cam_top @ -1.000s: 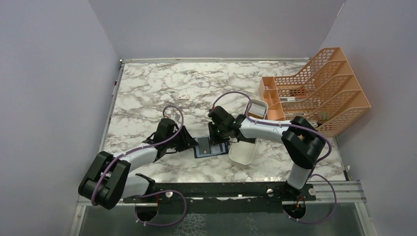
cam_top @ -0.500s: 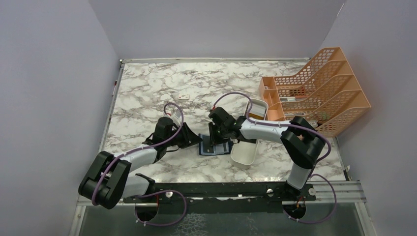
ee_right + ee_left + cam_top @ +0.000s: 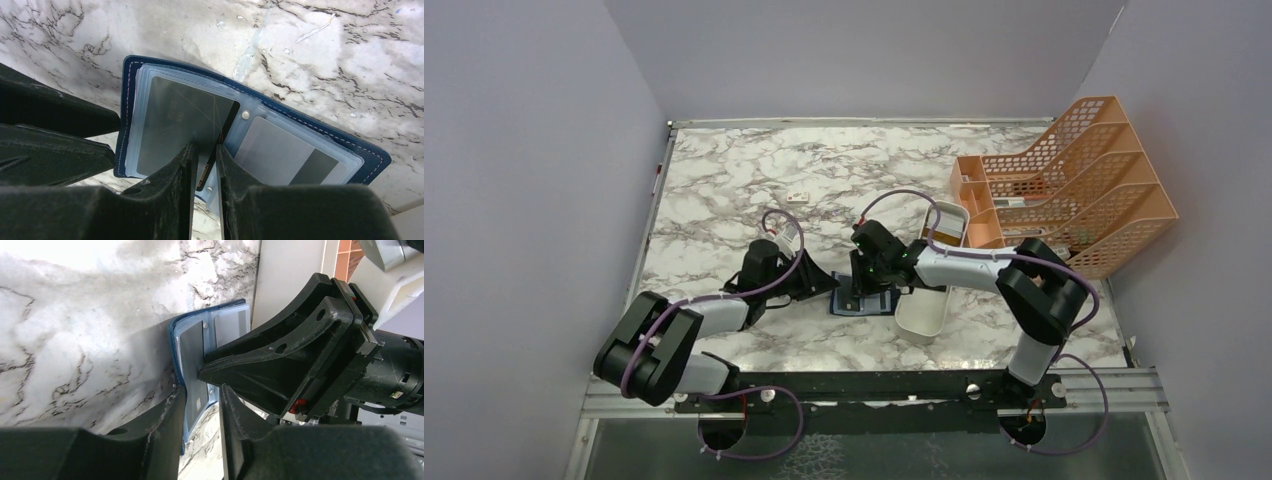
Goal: Put the credit cards into the card holder
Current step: Turn over the card slot in the card holder.
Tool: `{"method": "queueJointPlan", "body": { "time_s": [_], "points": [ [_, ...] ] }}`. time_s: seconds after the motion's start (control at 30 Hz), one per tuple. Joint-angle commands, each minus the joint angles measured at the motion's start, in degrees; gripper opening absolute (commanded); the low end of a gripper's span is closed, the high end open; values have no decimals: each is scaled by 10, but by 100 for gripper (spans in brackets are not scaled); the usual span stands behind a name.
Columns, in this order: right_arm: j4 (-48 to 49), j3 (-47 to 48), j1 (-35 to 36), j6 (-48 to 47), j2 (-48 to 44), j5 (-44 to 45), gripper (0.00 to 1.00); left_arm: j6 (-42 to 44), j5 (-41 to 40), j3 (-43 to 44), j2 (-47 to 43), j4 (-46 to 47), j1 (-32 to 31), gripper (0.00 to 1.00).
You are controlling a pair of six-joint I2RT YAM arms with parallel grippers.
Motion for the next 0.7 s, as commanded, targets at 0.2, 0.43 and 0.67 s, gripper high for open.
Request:
{"method": "queueJointPlan", "body": {
  "time_s": [0.2, 0.43, 0.67],
  "points": [
    [9, -17, 3, 6, -16, 2, 25, 14, 21, 2, 11, 64, -41, 9],
    [-19, -4, 3, 7, -62, -11, 28, 10, -6, -6, -2, 63, -41, 0],
    [-48, -4, 3, 1, -117, 16, 30, 10, -4, -3, 12, 62, -41, 7]
  ]
}}
